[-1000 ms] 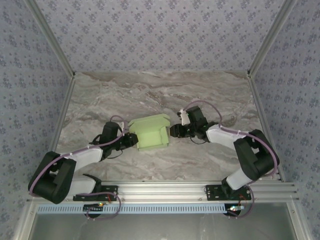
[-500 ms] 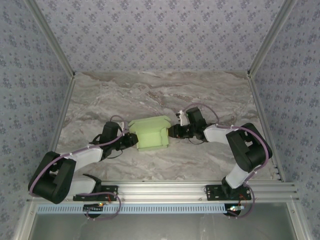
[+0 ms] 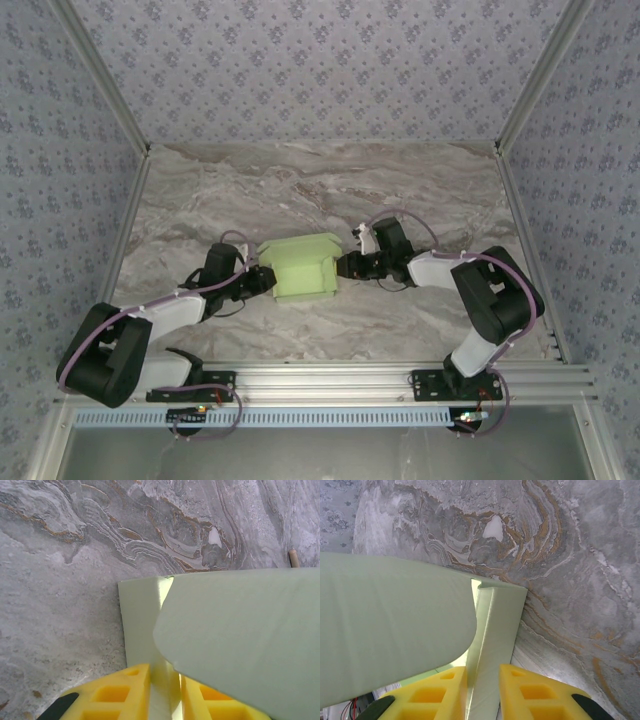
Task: Fold the paper box
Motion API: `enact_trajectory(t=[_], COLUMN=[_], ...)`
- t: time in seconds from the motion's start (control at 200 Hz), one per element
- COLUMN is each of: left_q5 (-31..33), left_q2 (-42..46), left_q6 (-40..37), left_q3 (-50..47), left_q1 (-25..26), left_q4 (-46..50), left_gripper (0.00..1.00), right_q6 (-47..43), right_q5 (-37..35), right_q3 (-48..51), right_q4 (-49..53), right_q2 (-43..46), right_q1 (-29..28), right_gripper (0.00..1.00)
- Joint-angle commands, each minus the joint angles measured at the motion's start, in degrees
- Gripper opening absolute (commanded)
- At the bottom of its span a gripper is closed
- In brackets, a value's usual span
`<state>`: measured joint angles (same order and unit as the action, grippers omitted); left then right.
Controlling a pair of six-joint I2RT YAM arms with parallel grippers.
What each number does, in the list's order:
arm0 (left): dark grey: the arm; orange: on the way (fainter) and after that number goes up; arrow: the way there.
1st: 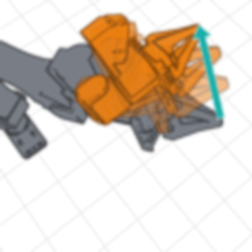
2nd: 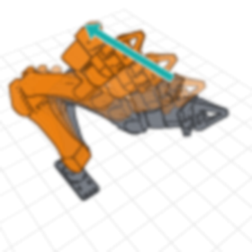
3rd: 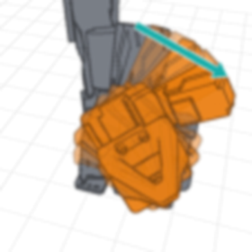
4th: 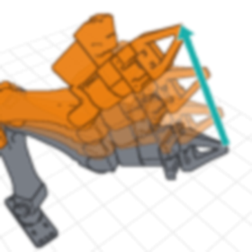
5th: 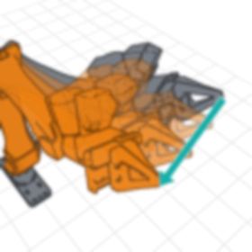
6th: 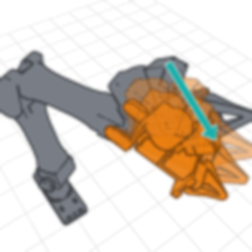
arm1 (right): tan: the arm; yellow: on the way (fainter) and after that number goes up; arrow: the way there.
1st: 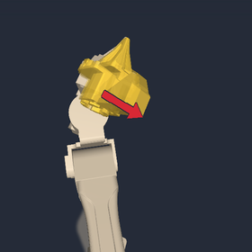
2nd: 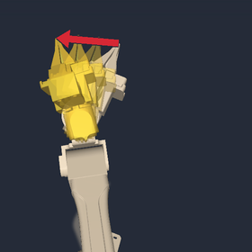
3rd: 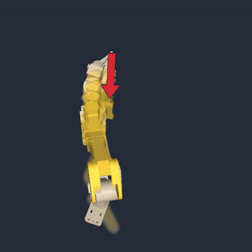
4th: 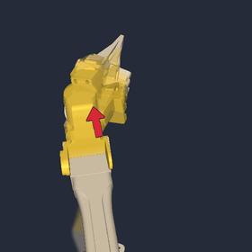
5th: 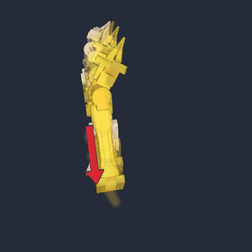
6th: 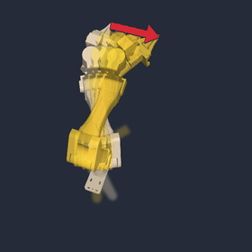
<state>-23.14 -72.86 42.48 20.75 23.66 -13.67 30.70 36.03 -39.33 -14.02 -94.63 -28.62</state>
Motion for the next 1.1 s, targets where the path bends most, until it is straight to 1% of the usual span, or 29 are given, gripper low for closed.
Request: enact_trajectory(t=[0.0, 0.445, 0.689, 1.094], left_q5=[0.3, 0.3, 0.3, 0.1], left_q2=[0.5, 0.7, 0.7, 0.7], left_q6=[-1.1, -1.2, -1.1, -1.1], left_q3=[0.9, 0.6, 0.6, 0.6], left_q1=[0.3, 0.3, 0.3, 0.3], left_q4=[0.2, 0.1, 0.1, 0.1], left_gripper=[0.22, 0.22, 0.22, 0.21], right_q6=[0.8, 0.5, -1.5, -4.2], right_q5=[1.3, 0.2, -3.1, -11.0], right_q3=[0.6, -0.8, -3.4, -8.0], right_q4=[-0.6, 0.7, 6.8, 16.8], right_q2=[-0.5, -1.9, -2.4, -3.1], right_q1=[-0.5, -2.3, -3.5, -6.8], right_gripper=[0.26, 0.26, 0.25, 0.24])
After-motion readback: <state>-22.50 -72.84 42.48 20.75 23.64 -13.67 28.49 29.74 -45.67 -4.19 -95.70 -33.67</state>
